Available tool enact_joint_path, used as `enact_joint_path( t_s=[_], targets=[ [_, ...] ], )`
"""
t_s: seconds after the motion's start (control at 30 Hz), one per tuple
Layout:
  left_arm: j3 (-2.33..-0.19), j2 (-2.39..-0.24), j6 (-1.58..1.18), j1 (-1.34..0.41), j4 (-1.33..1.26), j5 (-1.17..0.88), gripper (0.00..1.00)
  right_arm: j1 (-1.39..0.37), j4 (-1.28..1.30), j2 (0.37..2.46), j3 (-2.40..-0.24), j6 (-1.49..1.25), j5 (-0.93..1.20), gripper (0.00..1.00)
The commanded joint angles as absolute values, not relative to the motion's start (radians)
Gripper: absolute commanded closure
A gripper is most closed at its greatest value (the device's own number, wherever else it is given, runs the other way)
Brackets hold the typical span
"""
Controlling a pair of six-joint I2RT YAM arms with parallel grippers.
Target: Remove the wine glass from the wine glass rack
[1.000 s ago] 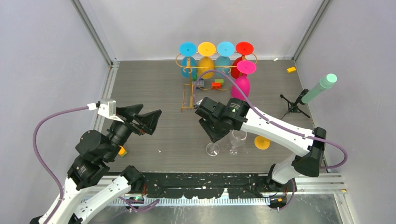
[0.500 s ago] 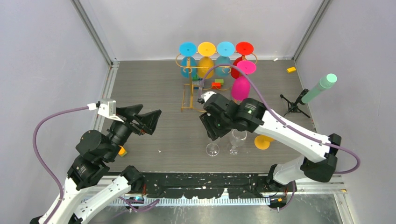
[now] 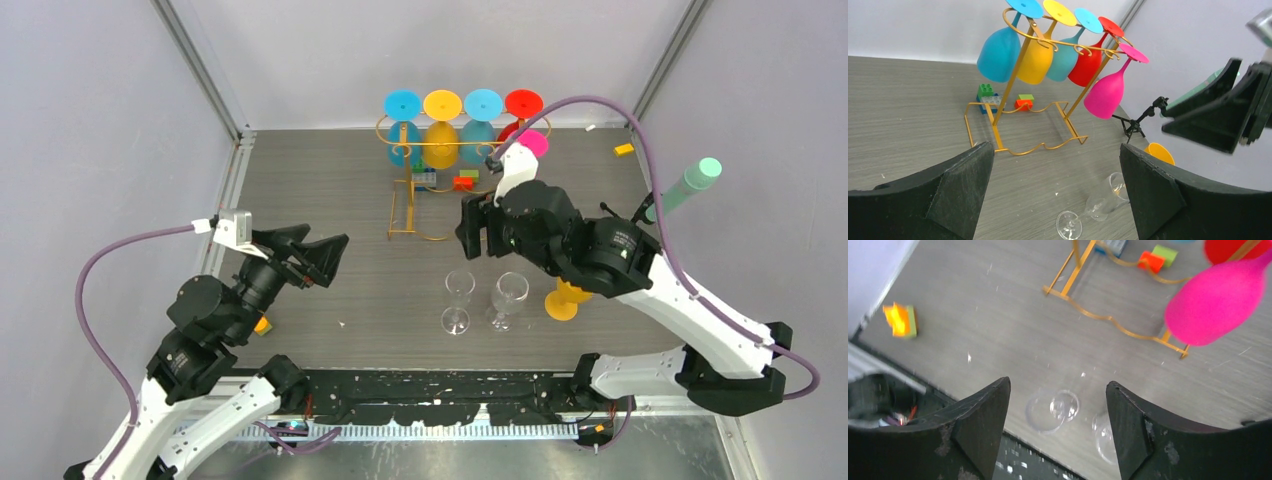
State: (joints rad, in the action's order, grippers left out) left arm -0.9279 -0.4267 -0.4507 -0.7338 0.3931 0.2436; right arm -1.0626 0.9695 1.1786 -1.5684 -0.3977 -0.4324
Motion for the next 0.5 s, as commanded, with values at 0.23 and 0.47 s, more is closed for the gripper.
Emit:
enact_joint_path(
  t_s=[0.23, 0.47],
  targets=[
    [-0.91, -0.568, -0.476, -0.736, 0.365, 0.208, 0.0, -0.638, 0.753, 1.195, -1.673, -0.486, -0.368, 0.24],
    [-0.889, -0.614, -0.488, -0.737, 0.326, 0.204, 0.0, -0.45, 0.666, 1.184, -1.653, -0.578, -0.291, 0.26]
  ],
)
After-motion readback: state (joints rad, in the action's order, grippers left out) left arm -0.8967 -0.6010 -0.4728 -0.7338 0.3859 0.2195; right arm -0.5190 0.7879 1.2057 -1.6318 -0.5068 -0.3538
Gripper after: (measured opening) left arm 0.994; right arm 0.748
